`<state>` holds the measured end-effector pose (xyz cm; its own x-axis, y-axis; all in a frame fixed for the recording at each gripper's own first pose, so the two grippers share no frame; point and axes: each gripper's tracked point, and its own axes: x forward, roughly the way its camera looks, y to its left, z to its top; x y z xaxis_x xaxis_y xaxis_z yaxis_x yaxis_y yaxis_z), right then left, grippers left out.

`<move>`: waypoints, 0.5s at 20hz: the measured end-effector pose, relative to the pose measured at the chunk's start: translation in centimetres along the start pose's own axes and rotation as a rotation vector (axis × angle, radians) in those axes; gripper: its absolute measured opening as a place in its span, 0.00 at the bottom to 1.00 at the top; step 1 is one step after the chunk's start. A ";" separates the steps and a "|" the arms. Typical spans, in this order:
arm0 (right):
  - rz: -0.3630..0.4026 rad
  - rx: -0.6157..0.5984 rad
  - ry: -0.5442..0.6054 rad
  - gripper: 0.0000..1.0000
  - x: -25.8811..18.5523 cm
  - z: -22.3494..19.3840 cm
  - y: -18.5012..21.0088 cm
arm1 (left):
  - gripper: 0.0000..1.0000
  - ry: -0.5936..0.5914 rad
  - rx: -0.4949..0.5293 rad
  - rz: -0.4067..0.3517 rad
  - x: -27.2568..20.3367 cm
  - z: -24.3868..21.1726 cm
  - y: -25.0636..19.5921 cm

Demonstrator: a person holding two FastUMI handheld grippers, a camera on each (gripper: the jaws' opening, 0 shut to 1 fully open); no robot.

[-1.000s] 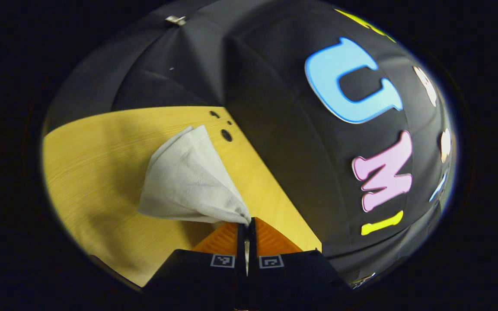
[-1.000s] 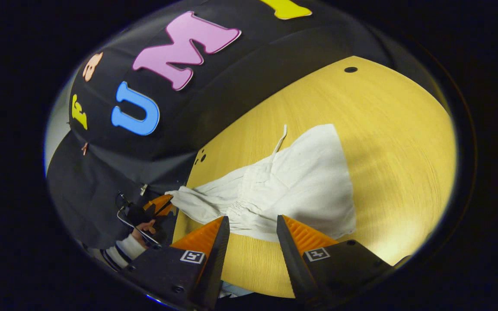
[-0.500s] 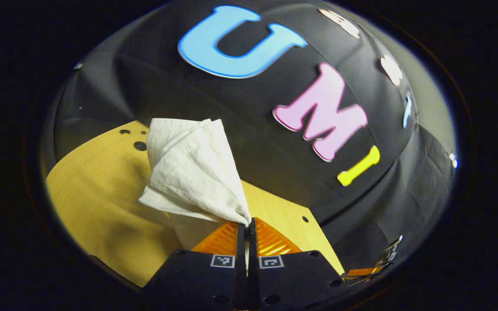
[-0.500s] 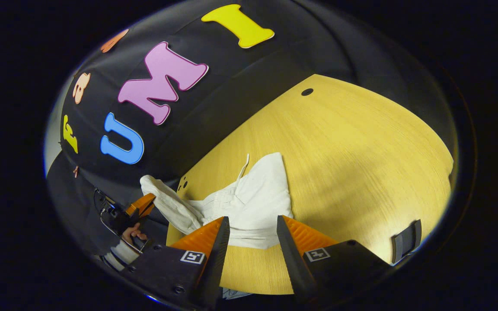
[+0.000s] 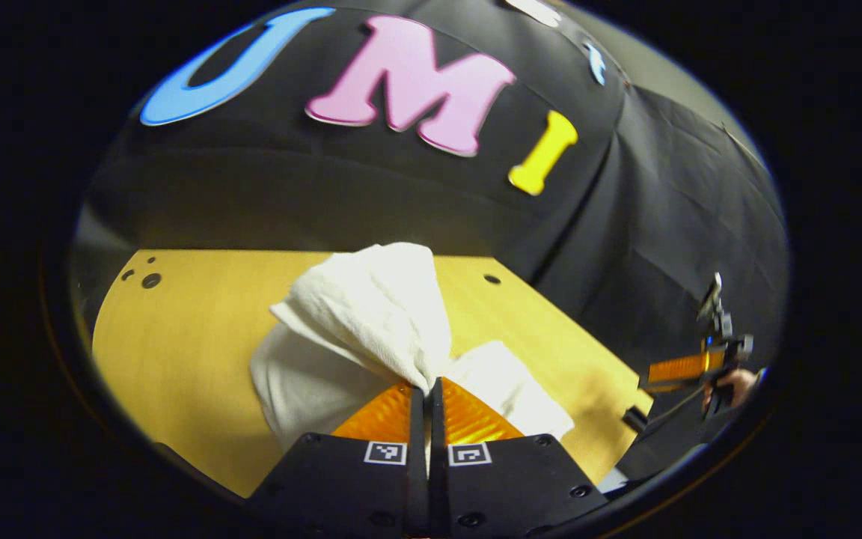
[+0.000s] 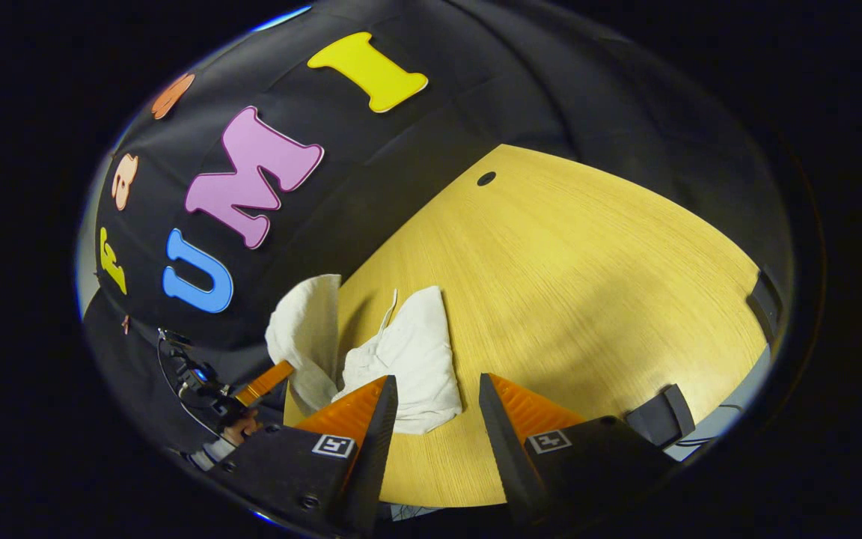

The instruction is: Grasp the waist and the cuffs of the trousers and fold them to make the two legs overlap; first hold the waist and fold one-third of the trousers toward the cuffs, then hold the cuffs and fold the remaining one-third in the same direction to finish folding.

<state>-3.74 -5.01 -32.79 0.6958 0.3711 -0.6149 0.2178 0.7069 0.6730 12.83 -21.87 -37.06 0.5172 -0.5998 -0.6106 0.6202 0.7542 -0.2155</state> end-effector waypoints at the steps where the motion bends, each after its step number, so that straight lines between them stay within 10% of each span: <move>1: -0.005 0.002 -0.003 0.69 -0.2 0.1 -0.3 | 0.06 0.045 0.053 -0.017 0.4 -1.5 -1.0; 10: -0.013 0.025 -0.028 0.69 -0.8 1.3 -2.1 | 0.06 0.264 0.689 0.012 2.8 -9.4 -2.0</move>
<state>-3.89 -7.57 -33.17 0.7117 0.3446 -0.6122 0.2440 0.6960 0.6753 7.47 -22.50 -45.51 0.4206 -0.4429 -0.7918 0.8903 0.3694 0.2663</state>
